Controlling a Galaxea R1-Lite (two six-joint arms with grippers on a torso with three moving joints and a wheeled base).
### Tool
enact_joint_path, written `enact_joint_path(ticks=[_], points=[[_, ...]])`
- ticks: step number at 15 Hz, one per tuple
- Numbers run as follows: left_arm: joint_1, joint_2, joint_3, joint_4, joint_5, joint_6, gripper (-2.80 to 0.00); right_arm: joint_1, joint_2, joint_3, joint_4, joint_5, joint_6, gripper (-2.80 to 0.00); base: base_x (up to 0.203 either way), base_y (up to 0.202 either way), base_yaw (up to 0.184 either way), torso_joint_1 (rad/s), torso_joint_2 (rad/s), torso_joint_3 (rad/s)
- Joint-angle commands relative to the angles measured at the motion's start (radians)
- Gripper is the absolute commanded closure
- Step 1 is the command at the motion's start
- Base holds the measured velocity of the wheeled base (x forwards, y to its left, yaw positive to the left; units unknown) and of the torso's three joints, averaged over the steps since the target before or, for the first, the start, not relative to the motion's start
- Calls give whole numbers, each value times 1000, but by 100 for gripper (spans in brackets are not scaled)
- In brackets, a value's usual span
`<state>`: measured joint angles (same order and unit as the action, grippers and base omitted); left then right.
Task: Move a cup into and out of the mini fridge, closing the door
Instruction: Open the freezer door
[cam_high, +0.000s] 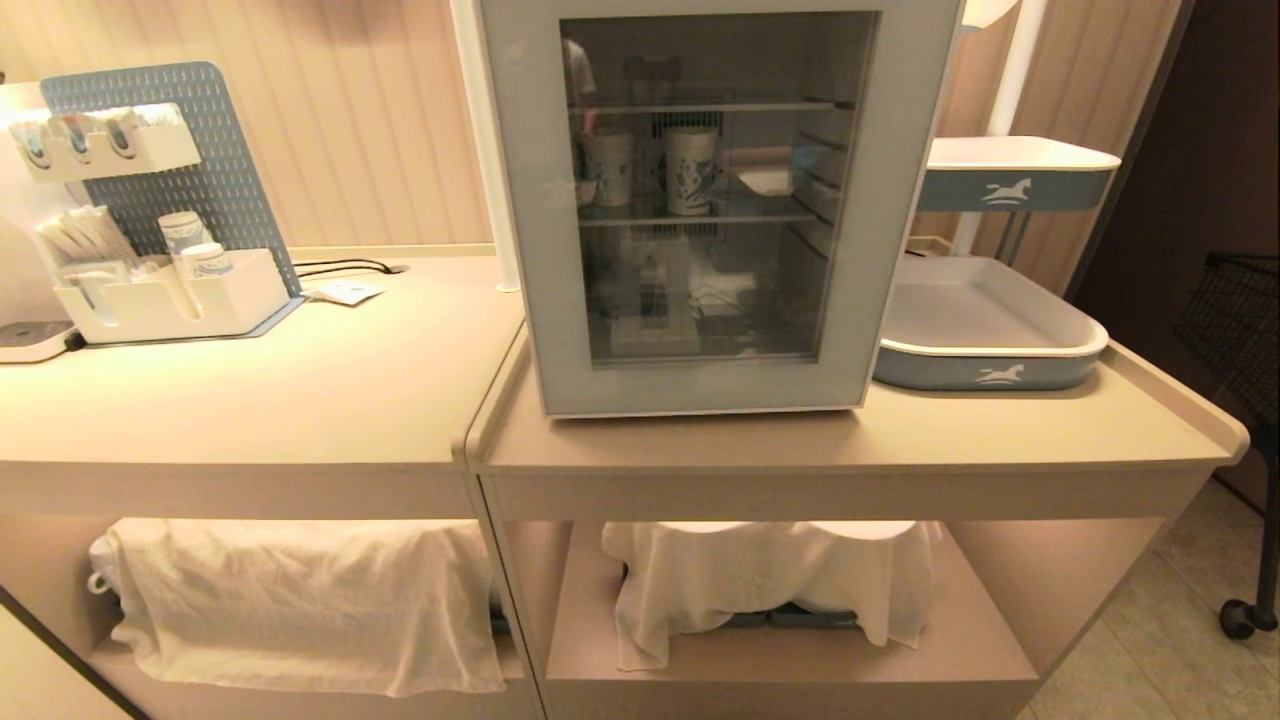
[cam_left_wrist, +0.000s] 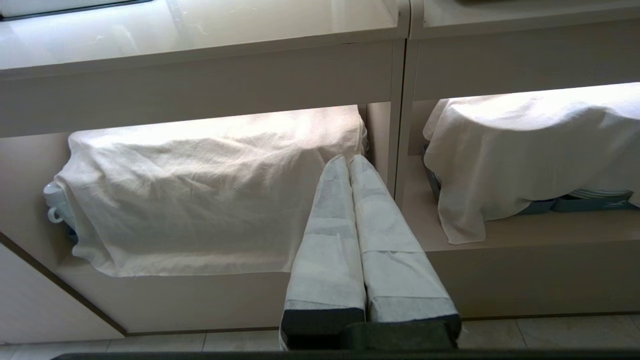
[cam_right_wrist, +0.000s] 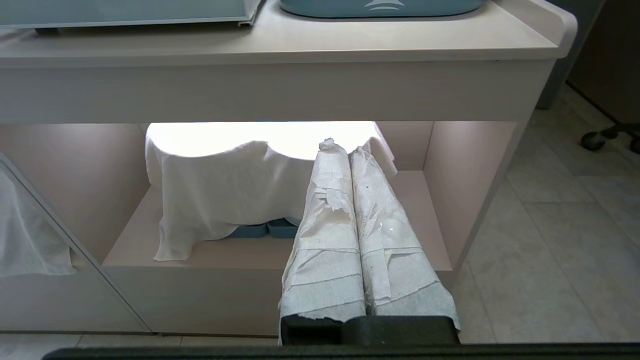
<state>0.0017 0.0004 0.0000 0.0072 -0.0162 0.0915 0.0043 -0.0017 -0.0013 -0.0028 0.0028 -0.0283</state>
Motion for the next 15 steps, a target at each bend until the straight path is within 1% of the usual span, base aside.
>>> enact_joint_path(ticks=[1, 2, 3, 4, 6, 8, 9, 11, 12, 13, 14, 15], points=[[0, 0, -8, -10, -2, 10, 0, 0, 2, 0, 0, 0, -1, 0, 0, 0, 0, 0, 0, 0], [0, 0, -50, -3, -21, 13, 0, 0, 2, 1, 0, 0, -1, 0, 0, 0, 0, 0, 0, 0], [0, 12, -133, 21, -49, 14, 0, 0, 2, 1, 0, 0, -1, 0, 0, 0, 0, 0, 0, 0], [0, 47, -252, 63, -74, 13, 0, 0, 2, 0, 0, 0, -1, 0, 0, 0, 0, 0, 0, 0], [-9, 209, -598, 188, -115, -9, 0, 0, 2, 1, 0, 0, -1, 0, 0, 0, 0, 0, 0, 0], [-30, 489, -976, 315, -162, -67, 0, 0, 2, 1, 0, 0, -1, 0, 0, 0, 0, 0, 0, 0], [-37, 636, -1127, 356, -183, -103, 0, 0, 2, 0, 0, 0, -1, 0, 0, 0, 0, 0, 0, 0], [-50, 963, -1454, 415, -231, -196, 0, 0, 2, 0, 0, 0, -1, 0, 0, 0, 0, 0, 0, 0], [-54, 1111, -1588, 430, -255, -241, 0, 0, 2, 0, 0, 0, -1, 0, 0, 0, 0, 0, 0, 0], [-58, 1252, -1693, 424, -286, -285, 0, 0, 2, 0, 0, 0, -1, 0, 0, 0, 0, 0, 0, 0], [-61, 1369, -1755, 397, -330, -325, 0, 0, 2, 1, 0, 0, -1, 0, 0, 0, 0, 0, 0, 0], [-60, 1463, -1779, 362, -391, -355, 0, 0, 2, 0, 0, 0, -1, 0, 0, 0, 0, 0, 0, 0]])
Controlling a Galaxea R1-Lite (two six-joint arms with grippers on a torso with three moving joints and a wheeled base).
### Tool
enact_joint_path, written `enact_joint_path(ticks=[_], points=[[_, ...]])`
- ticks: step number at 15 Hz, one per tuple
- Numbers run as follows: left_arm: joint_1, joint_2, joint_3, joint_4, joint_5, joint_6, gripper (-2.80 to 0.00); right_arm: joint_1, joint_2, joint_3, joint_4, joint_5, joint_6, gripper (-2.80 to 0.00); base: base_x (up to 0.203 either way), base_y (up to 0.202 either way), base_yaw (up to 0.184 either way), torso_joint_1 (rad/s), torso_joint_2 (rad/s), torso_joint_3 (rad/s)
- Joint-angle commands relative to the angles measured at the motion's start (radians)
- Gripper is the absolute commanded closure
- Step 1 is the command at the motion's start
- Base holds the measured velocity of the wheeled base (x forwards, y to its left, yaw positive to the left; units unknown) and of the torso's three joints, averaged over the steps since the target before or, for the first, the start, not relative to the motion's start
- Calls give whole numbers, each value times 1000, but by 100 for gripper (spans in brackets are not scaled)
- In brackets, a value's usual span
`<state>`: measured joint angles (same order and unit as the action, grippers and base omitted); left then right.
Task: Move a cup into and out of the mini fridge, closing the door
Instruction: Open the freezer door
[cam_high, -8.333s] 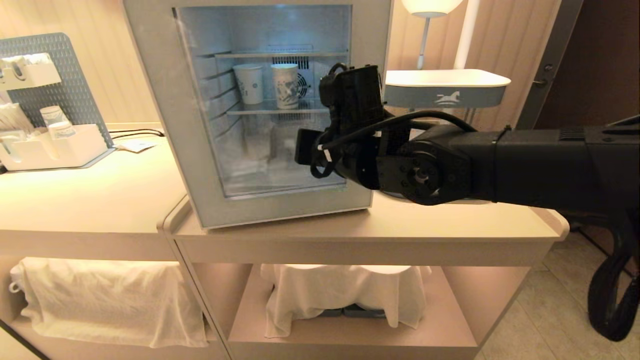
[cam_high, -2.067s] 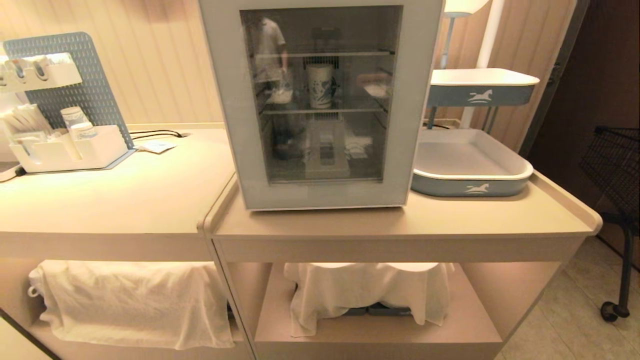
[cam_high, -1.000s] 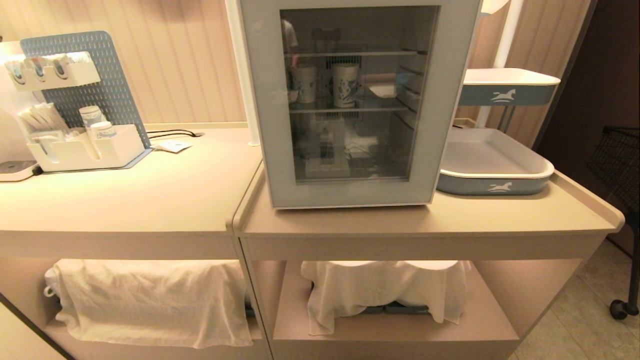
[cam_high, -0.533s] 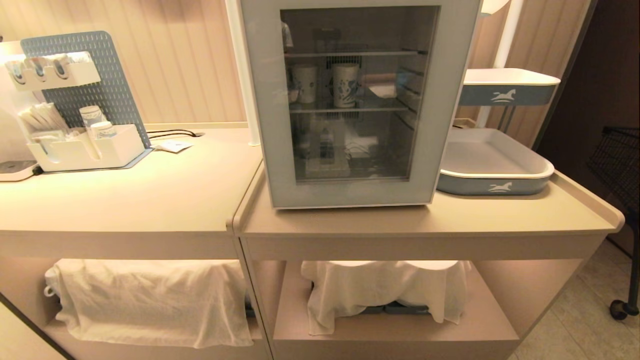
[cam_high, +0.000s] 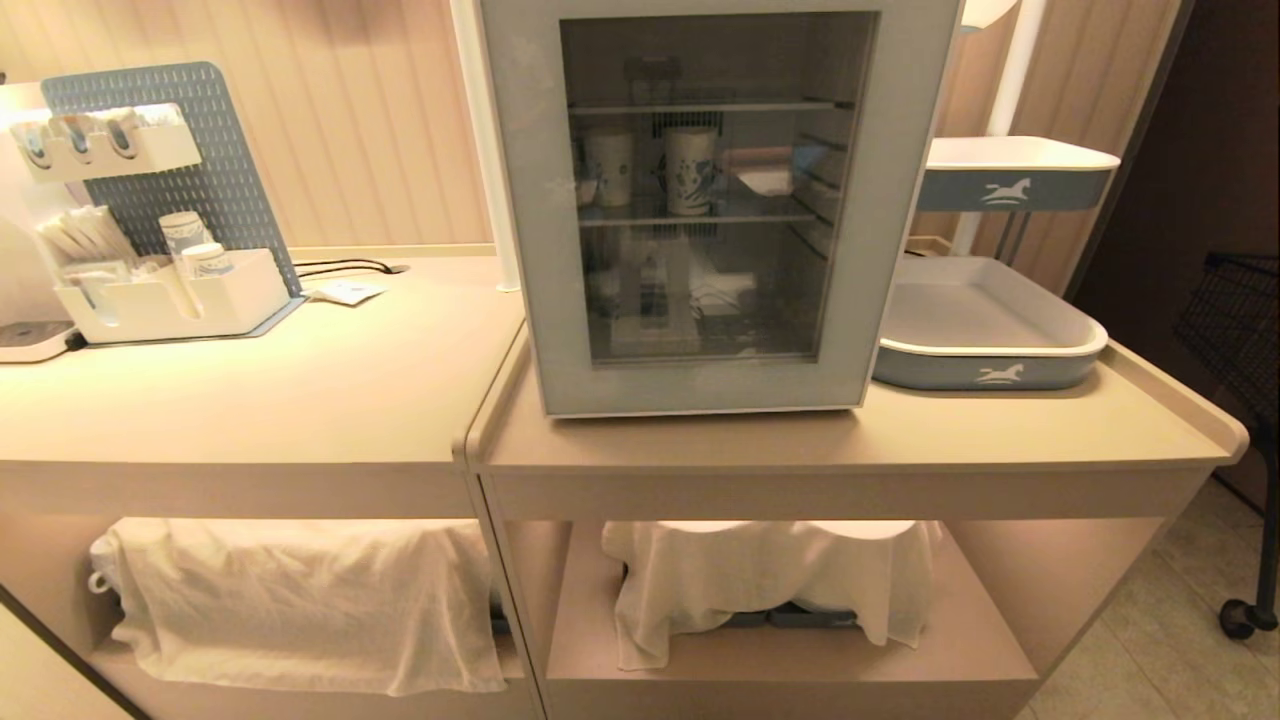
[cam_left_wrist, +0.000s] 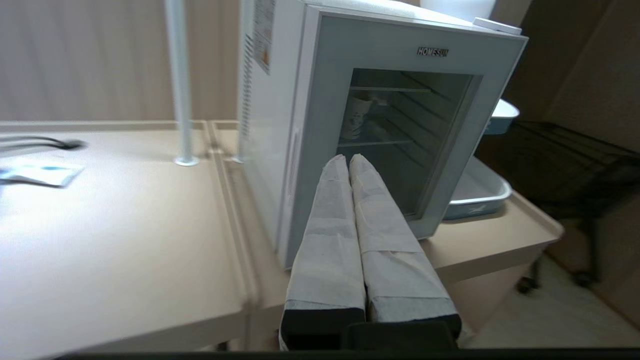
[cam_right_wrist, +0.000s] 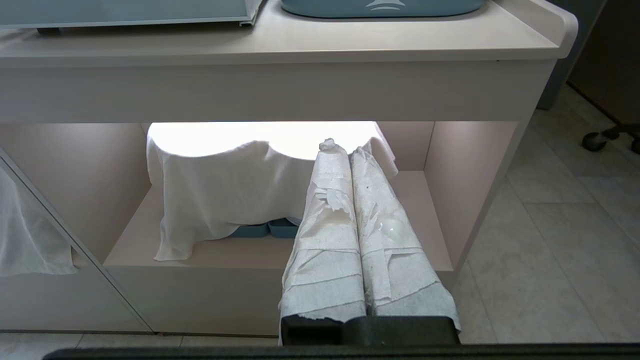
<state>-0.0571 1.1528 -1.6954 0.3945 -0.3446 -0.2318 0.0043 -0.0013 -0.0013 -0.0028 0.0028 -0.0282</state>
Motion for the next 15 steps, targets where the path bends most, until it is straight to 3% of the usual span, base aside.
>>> enact_joint_path(ticks=[1, 2, 4, 8, 10, 11, 14, 15], points=[[6, 393, -95, -58, -132, -53, 0, 0, 1, 1, 0, 0, -1, 0, 0, 0, 0, 0, 0, 0], [13, 462, -102, -84, -190, -59, 0, 0, 1, 0, 0, 0, -1, 0, 0, 0, 0, 0, 0, 0], [21, 549, -105, -110, -231, -13, 0, 0, 1, 0, 0, 0, -1, 0, 0, 0, 0, 0, 0, 0], [22, 601, -81, -149, -227, 9, 0, 0, 1, 0, 0, 0, -1, 0, 0, 0, 0, 0, 0, 0], [23, 584, -15, -212, -234, 10, 0, 0, 1, 1, 0, 0, -1, 0, 0, 0, 0, 0, 0, 0], [23, 578, 29, -259, -227, 16, -280, 0, 1, 0, 0, 0, -1, 0, 0, 0, 0, 0, 0, 0], [22, 588, 73, -360, -205, 21, -280, 0, 1, 0, 0, 0, -1, 0, 0, 0, 0, 0, 0, 0], [22, 600, 79, -364, -169, 27, -280, 0, 1, 1, 0, 0, -1, 0, 0, 0, 0, 0, 0, 0]])
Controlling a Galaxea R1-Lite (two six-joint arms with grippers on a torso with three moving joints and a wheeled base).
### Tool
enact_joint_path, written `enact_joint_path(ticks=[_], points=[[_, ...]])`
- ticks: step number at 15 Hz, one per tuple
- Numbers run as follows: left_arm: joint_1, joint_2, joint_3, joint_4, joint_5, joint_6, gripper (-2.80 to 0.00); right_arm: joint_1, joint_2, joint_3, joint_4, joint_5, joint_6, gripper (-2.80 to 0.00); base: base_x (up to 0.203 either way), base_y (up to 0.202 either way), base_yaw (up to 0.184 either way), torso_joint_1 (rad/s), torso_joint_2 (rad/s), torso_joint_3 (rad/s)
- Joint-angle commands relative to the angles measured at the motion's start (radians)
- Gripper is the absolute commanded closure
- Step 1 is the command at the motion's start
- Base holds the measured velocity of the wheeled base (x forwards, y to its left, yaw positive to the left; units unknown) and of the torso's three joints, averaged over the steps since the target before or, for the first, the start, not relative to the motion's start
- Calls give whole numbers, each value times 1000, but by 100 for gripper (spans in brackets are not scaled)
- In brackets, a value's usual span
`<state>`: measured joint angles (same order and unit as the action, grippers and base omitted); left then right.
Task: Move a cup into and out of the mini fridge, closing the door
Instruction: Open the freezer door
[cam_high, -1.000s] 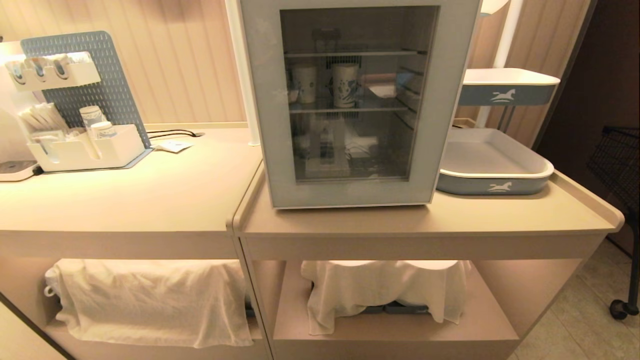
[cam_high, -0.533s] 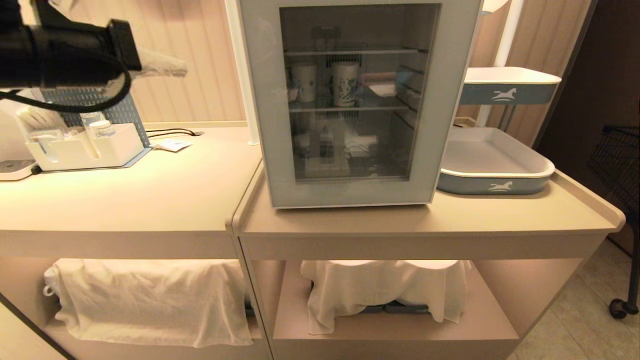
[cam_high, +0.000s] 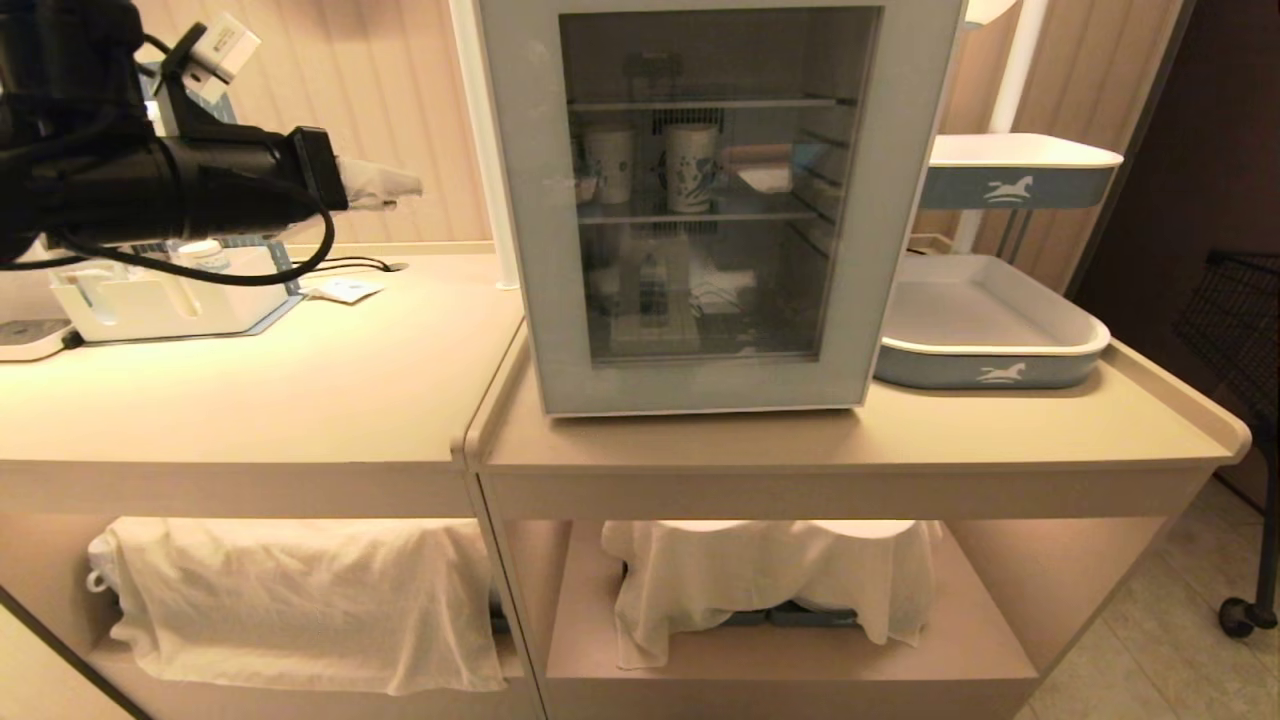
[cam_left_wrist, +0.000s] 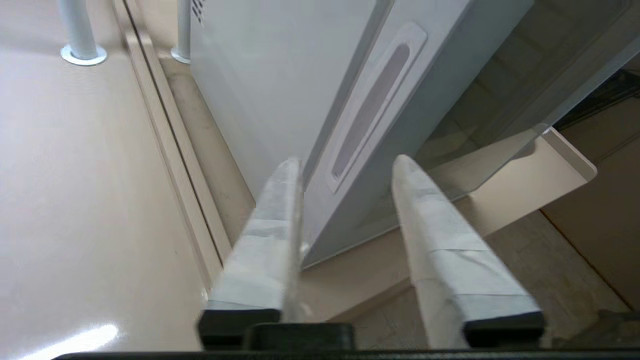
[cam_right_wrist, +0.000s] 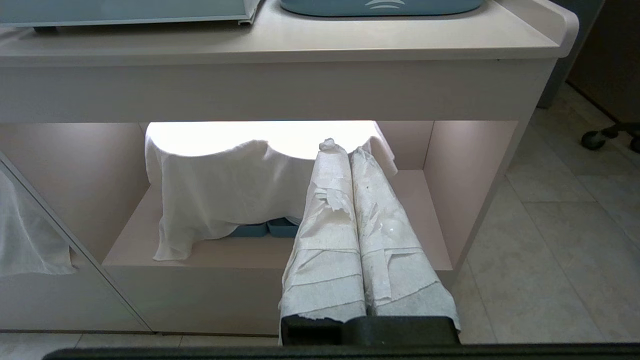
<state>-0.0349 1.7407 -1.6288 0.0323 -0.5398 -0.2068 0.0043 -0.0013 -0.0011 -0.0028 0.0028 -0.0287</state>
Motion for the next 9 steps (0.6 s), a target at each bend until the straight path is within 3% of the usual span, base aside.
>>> enact_joint_path(ticks=[1, 3, 5, 7, 9], points=[[-8, 18, 10, -1, 67, 18, -280, 0, 1, 0, 0, 0, 0, 0, 0, 0, 0, 0, 0, 0], [-25, 25, 25, -2, 127, 51, -280, 0, 1, 0, 0, 0, 0, 0, 0, 0, 0, 0, 0, 0], [-25, 25, 41, 4, 138, 80, -280, 0, 1, 0, 0, 0, 0, 0, 0, 0, 0, 0, 0, 0], [-25, 22, 42, -1, 113, 89, -280, 0, 1, 1, 0, 0, 0, 0, 0, 0, 0, 0, 0, 0], [-24, 13, 53, -1, 29, 70, -280, 0, 1, 0, 0, 0, 0, 0, 0, 0, 0, 0, 0, 0]])
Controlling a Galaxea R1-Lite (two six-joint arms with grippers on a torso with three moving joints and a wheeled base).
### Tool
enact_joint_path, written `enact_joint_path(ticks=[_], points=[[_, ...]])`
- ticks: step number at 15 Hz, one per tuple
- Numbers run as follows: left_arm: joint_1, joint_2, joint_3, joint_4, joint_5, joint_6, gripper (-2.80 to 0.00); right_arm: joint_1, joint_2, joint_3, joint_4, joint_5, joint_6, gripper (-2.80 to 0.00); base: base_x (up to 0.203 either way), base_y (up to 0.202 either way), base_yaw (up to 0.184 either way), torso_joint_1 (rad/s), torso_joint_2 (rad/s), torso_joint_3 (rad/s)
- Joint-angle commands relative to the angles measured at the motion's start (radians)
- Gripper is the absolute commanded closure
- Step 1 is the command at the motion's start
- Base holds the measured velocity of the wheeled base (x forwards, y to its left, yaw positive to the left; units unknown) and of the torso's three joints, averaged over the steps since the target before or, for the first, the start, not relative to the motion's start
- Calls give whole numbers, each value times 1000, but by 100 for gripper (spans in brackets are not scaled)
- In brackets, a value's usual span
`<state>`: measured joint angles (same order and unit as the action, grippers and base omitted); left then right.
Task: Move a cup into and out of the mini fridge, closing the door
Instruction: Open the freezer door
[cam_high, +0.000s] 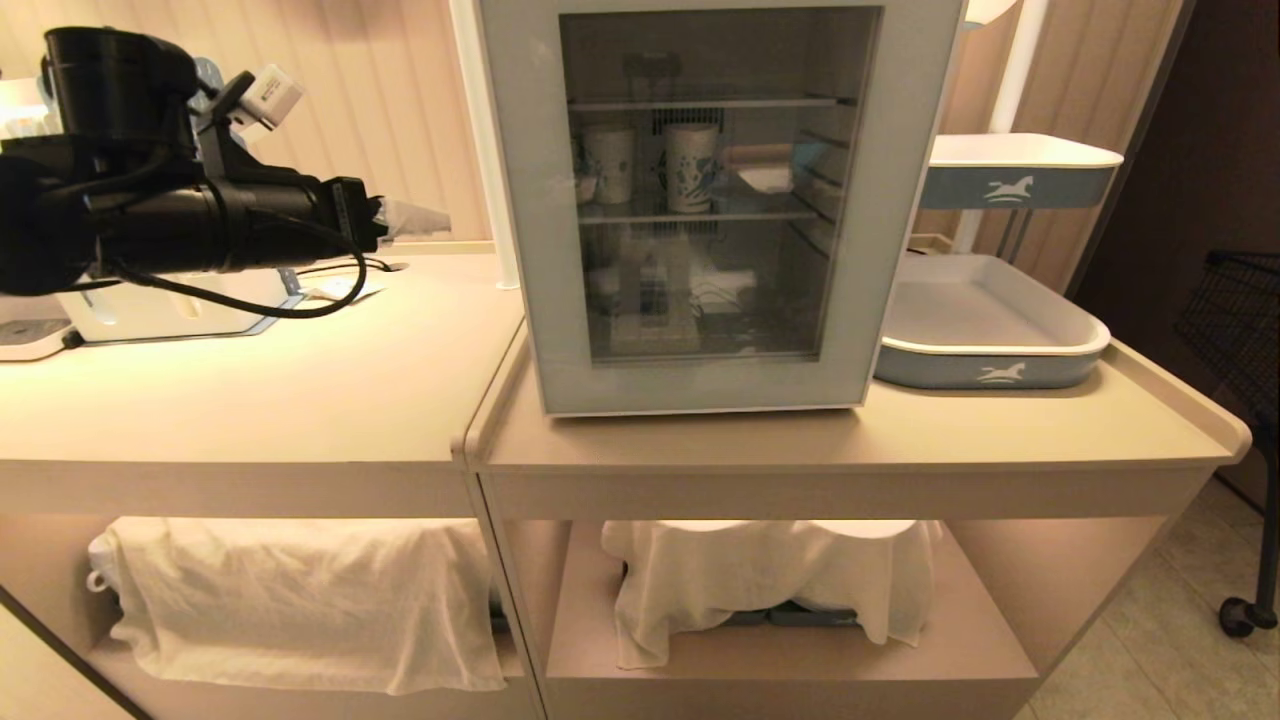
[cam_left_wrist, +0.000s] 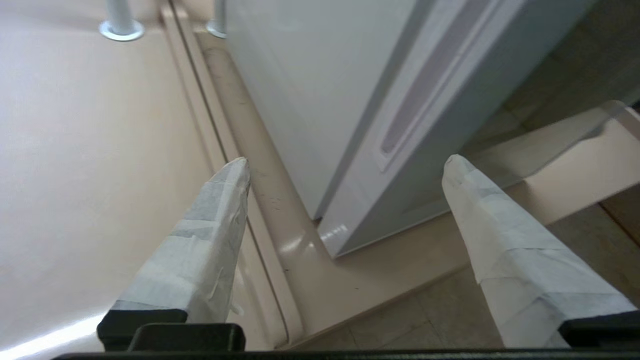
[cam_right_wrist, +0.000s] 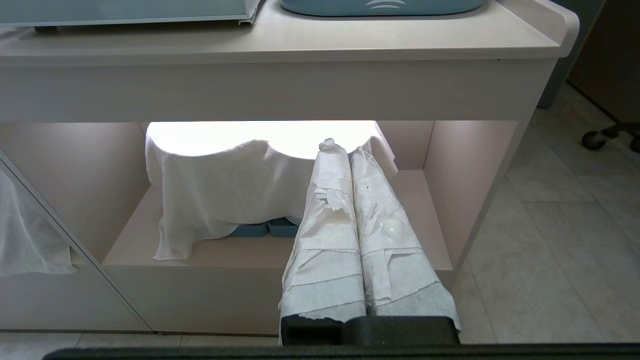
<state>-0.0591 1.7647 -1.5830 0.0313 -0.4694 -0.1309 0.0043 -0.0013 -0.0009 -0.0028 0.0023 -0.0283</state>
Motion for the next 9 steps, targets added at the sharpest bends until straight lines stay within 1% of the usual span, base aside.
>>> enact_joint_path(ticks=[1, 2, 4, 5, 7, 9], points=[[1, -10, 17, -1, -62, -8, -280, 0, 1, -1, 0, 1, -1, 0, 0, 0, 0, 0, 0, 0], [1, -7, 17, 1, -76, -9, -280, 0, 1, -1, 0, 1, -1, 0, 0, 0, 0, 0, 0, 0], [1, -2, 17, -1, -140, -9, -280, 0, 1, -1, 0, 1, -1, 0, 0, 0, 0, 0, 0, 0], [-1, -2, 16, -1, -161, -7, -280, 0, 1, -1, 0, 1, -1, 0, 0, 0, 0, 0, 0, 0], [-5, 2, -9, 0, -166, 1, -280, 0, 1, 1, 0, 1, -1, 0, 0, 0, 0, 0, 0, 0], [-37, 13, -55, -1, -167, 2, -280, 0, 1, -1, 0, 1, -1, 0, 0, 0, 0, 0, 0, 0]])
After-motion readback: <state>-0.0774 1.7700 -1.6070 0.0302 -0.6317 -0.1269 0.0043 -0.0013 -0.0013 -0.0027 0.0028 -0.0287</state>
